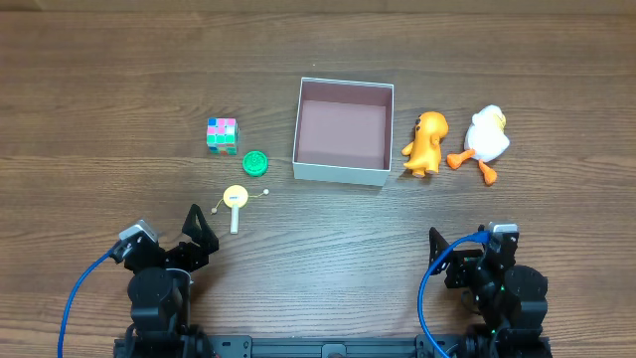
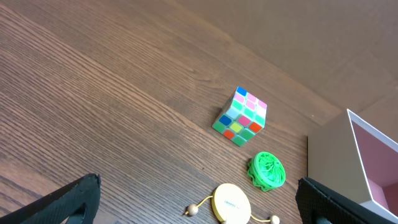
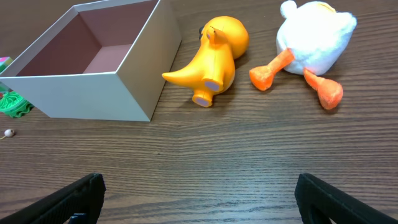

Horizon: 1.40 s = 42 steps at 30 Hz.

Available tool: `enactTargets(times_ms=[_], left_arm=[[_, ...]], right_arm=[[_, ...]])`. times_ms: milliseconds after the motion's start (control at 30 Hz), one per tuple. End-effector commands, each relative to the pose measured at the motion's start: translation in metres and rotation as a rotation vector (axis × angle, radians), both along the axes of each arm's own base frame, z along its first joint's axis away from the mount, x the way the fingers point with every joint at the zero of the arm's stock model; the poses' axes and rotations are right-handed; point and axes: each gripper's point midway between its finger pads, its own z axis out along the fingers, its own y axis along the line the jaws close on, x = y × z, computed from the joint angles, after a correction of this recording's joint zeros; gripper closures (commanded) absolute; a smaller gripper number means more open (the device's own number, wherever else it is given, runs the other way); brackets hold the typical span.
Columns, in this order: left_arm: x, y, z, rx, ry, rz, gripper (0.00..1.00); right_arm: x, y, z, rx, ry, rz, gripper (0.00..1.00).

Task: Pack container
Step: 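Move the right gripper toward the orange dinosaur toy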

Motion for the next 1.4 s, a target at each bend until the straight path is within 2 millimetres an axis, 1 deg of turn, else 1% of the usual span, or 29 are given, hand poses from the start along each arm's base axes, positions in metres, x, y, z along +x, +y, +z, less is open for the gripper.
enactTargets(times_ms=[0, 733, 800, 1100, 1233, 1267, 1367], left_arm=[[0.0, 0.001, 0.0, 0.02, -0.004, -0.006, 0.0], [0.0, 0.001, 0.0, 0.02, -0.004, -0.006, 0.0], [0.001, 0.001, 0.004, 0.017, -0.02, -0.005, 0.0], [0.0, -0.002, -0.001, 0.012, -0.002, -0.019, 0.0], [0.0, -0.003, -0.001, 0.01, -0.002, -0.025, 0.0], [0.001, -0.006, -0.001, 0.004, -0.003, -0.042, 0.0], [0.002, -0.016, 0.001, -0.015, -0.008, -0.097, 0.0]], right_arm=[[0.0, 0.001, -0.006, 0.003, 0.005, 0.004, 0.0], [0.0, 0.001, -0.005, 0.003, 0.004, 0.004, 0.0], [0.0, 0.001, -0.005, 0.002, 0.003, 0.004, 0.0], [0.005, -0.002, 0.003, -0.004, -0.038, -0.012, 0.0], [0.009, 0.006, 0.016, 0.018, -0.092, 0.029, 0.0], [0.009, 0.011, 0.021, 0.031, -0.11, 0.055, 0.0], [0.005, 0.035, 0.034, 0.093, -0.151, 0.19, 0.0]])
